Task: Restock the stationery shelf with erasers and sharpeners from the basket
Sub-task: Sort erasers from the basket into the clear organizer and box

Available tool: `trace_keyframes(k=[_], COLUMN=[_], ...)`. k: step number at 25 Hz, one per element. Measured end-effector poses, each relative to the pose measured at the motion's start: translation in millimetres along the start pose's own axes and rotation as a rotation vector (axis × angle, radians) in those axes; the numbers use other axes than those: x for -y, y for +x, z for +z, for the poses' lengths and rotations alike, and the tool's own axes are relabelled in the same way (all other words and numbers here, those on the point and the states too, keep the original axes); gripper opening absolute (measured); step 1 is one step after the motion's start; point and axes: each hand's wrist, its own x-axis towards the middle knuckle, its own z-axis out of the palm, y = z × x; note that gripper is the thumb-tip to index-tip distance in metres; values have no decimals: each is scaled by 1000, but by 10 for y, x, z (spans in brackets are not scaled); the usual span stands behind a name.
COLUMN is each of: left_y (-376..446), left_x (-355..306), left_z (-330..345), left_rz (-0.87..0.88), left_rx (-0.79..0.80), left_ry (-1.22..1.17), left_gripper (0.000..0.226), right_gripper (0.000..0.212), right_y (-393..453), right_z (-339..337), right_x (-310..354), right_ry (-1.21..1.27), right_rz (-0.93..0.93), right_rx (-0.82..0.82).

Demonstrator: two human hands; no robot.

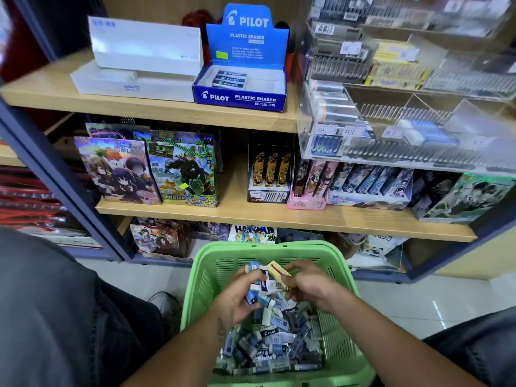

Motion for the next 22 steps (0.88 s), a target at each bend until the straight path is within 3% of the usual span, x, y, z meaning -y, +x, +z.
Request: trace_keyframes(k=[3, 5, 10, 13, 15, 19, 22], left_y=[-67, -154, -392, -431, -527, -852, -1223], left_x=[-95, -180, -384, -529, -650, -829, -1024], left_z=[31, 113, 249, 255, 301, 407, 481], left_rz=[-17, -15, -11, 5, 35, 108, 141], left_rx=[53, 87, 75, 47, 67, 119, 214], left_ry=[30, 48, 204, 270, 291, 424, 575], left_gripper=[51, 43, 26, 58, 66, 32, 34], right_gripper=[39, 44, 36, 46, 51, 51, 49], right_y=[-99, -158, -233, -268, -356, -696, -1137], right_z=[-127, -171, -257, -345, -403, -449, -517], right_x=[86, 111, 195, 314, 422, 601, 733], right_ry=[-75, -119, -290, -629, -787, -849, -878], right_rz=[-10, -20, -134, -271, -318, -370, -492], right_rx=[80, 98, -38, -142, -192, -219, -240])
